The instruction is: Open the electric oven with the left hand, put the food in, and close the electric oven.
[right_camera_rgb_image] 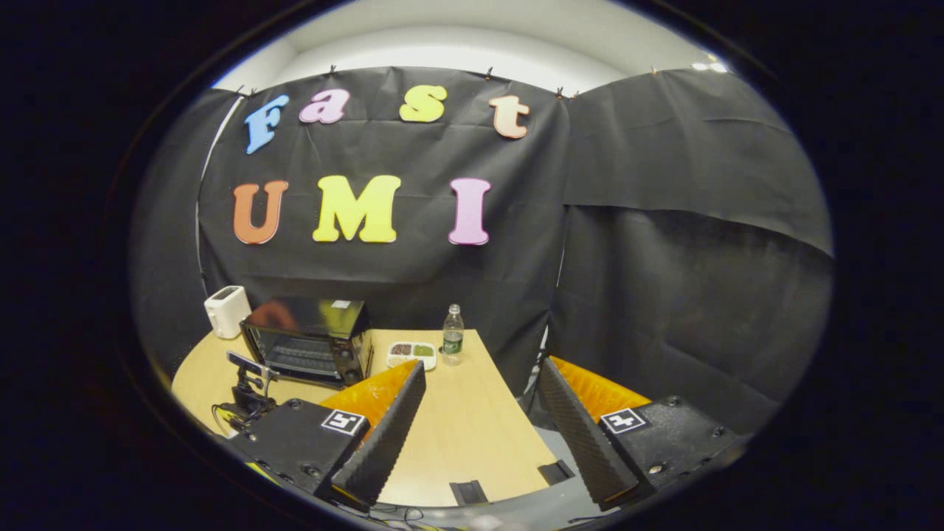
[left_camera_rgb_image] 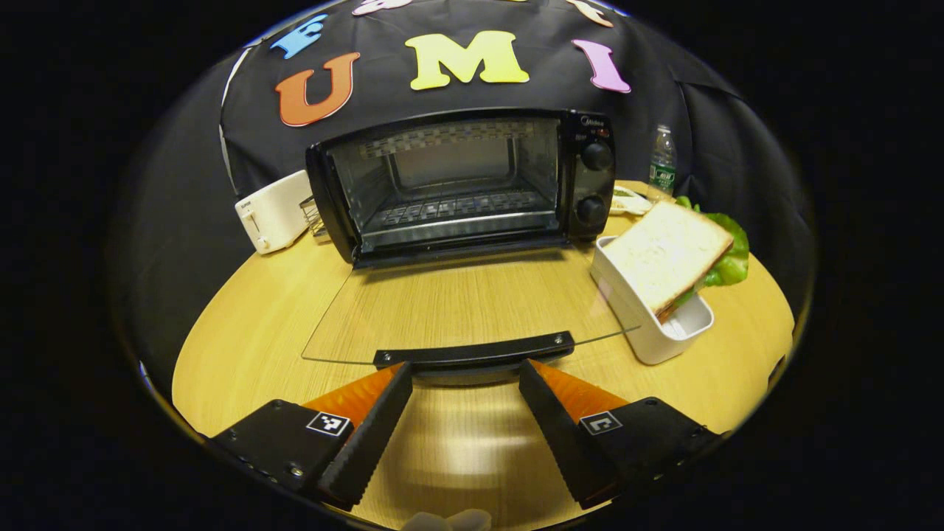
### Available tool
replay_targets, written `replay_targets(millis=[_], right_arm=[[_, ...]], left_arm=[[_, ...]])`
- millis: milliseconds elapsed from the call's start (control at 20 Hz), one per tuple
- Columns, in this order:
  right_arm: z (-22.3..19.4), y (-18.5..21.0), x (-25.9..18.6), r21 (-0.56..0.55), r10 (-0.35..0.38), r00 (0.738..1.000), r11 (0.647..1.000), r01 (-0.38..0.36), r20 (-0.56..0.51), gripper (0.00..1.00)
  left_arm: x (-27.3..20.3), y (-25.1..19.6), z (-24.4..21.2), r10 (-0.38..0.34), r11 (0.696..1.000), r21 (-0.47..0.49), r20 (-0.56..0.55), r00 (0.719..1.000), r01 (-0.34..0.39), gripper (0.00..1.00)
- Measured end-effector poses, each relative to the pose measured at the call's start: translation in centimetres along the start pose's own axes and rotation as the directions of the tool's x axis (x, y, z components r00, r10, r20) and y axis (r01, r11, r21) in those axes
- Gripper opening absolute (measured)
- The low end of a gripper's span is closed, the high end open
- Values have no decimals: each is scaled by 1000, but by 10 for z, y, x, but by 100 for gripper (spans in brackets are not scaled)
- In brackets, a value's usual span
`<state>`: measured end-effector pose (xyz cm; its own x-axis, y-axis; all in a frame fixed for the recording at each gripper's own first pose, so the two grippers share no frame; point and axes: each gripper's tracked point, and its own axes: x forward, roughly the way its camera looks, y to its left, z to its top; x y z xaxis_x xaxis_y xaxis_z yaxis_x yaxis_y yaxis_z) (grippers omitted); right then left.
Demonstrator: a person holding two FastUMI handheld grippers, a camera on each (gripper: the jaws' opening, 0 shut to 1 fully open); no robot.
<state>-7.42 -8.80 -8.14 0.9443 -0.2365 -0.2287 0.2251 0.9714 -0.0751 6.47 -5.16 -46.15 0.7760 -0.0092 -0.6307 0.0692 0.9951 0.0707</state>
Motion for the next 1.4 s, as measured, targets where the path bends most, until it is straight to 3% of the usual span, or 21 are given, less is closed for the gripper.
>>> replay_targets(millis=[50, 100, 150, 200, 300, 350, 400, 450, 500, 550, 600, 650, 800, 950, 1000, 1050, 1400], right_arm=[[-2, 0, -1, -1, 0, 1000, 1000, 0, -6, 100], [-3, 0, -1, 1, 1, 1000, 1000, -1, -10, 92], [-6, 0, 0, -1, 2, 1000, 1000, -2, -16, 92], [-6, 0, 1, -1, 1, 1000, 1000, -1, -19, 100], [-4, 2, 2, 8, 5, 1000, 1000, -5, -17, 100], [-3, 3, 4, 11, 7, 1000, 1000, -7, -17, 92], [-4, 6, 5, 14, 12, 1000, 1000, -12, -19, 92], [-5, 7, 7, 18, 16, 1000, 1000, -16, -22, 100], [-4, 9, 8, 20, 22, 1000, 1000, -22, -22, 92], [-3, 12, 9, 20, 26, 999, 999, -26, -23, 92], [-1, 14, 11, 17, 29, 999, 999, -29, -19, 100], [0, 15, 12, 12, 28, 999, 1000, -28, -14, 92], [-1, 22, 14, 6, 38, 999, 999, -38, -17, 100], [-1, 21, 17, 8, 36, 999, 999, -36, -21, 100], [-1, 20, 18, 6, 31, 999, 999, -31, -24, 92], [-2, 17, 19, 5, 27, 999, 1000, -27, -26, 100], [-10, 15, 24, -2, 27, 999, 1000, -28, -47, 100]], left_arm=[[1, -6, -7, -26, 1000, -18, -29, 999, 25, 98], [1, -8, -16, -37, 999, -29, -61, 997, 35, 96], [0, -7, -15, -38, 999, -40, -56, 998, 36, 95], [1, -5, -7, -42, 998, -53, -18, 999, 41, 96], [-7, -3, 5, -44, 998, -41, 15, 999, 45, 96], [-12, -3, 11, -46, 998, -31, 33, 998, 47, 96], [-18, -2, 13, -46, 999, -24, 42, 998, 47, 96], [-26, -2, 17, -49, 998, -23, 53, 997, 50, 96], [-35, -3, 23, -56, 998, -14, 71, 996, 57, 96], [-47, -3, 35, -59, 998, -1, 96, 994, 59, 95], [-62, -7, 56, -81, 997, 11, 160, 984, 80, 96], [-72, -8, 83, -91, 996, 32, 230, 969, 86, 96], [-65, -9, 140, -103, 995, 48, 327, 939, 92, 95], [-29, 0, 150, -74, 997, -1, 289, 954, 77, 96], [-21, 5, 147, -61, 998, -13, 273, 960, 67, 96], [-15, 7, 143, -53, 998, -21, 249, 967, 60, 96], [-1, 11, 99, -34, 995, -88, 155, 987, 49, 98]])
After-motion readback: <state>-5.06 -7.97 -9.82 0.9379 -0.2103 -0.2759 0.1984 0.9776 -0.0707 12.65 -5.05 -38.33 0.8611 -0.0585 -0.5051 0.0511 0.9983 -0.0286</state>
